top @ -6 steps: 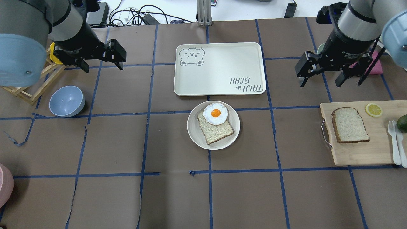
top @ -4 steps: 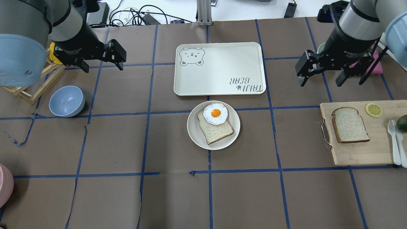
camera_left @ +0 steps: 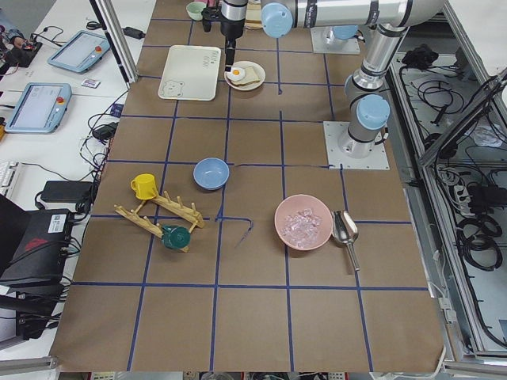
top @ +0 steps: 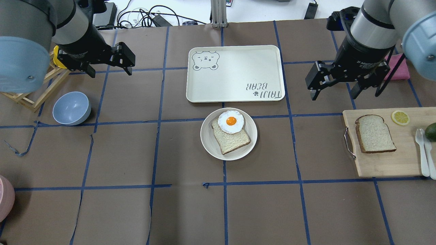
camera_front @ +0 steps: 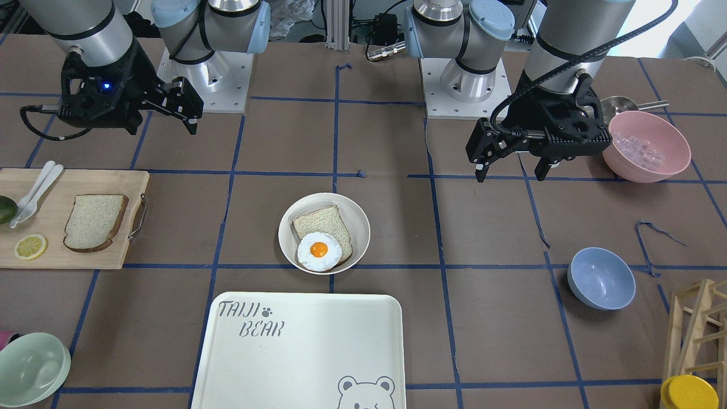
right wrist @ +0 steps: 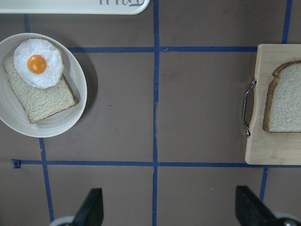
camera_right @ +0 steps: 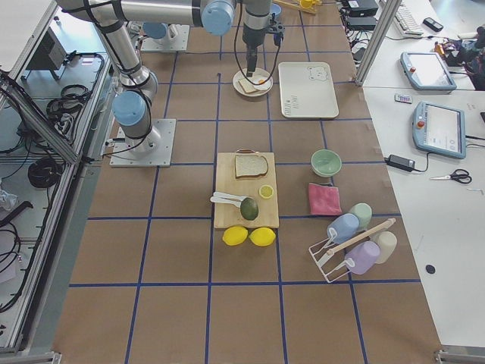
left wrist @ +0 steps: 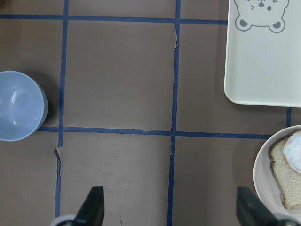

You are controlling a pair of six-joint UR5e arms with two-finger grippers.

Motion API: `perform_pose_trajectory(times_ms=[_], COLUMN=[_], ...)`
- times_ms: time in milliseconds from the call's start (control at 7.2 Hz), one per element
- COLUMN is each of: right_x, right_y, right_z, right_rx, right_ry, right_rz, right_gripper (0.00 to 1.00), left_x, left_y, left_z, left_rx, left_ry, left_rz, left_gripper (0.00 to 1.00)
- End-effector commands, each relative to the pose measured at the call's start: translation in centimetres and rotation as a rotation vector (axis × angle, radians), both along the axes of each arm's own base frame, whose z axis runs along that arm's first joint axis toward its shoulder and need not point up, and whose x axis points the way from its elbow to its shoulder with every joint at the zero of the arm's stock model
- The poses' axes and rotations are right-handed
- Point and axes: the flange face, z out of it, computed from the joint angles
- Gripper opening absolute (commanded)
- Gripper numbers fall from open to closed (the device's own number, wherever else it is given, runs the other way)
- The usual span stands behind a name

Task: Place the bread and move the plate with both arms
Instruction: 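Move the right gripper toward the wooden cutting board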

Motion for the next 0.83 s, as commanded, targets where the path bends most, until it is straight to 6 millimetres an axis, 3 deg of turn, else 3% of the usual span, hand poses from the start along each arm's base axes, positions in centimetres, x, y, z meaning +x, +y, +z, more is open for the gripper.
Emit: perform_pose_trajectory(times_ms=[0,694], right_x=[0.41,0.39], right_y=[0.09,-0.34], right_z=[0.0,-0.69], right_rx=[0.001,0.007], right_ry=[0.001,0.0], right_rz=[0.008,0.017], right_gripper=[1.0,1.0], left_x=[-0.02,-0.01], left_y=[0.04,0.1], left_z=[-0.15,-0.09], left_rx=[0.003,0.003], left_ry=[0.0,-0.001], left_rz=[0.0,0.001], left_gripper=[1.0,1.0])
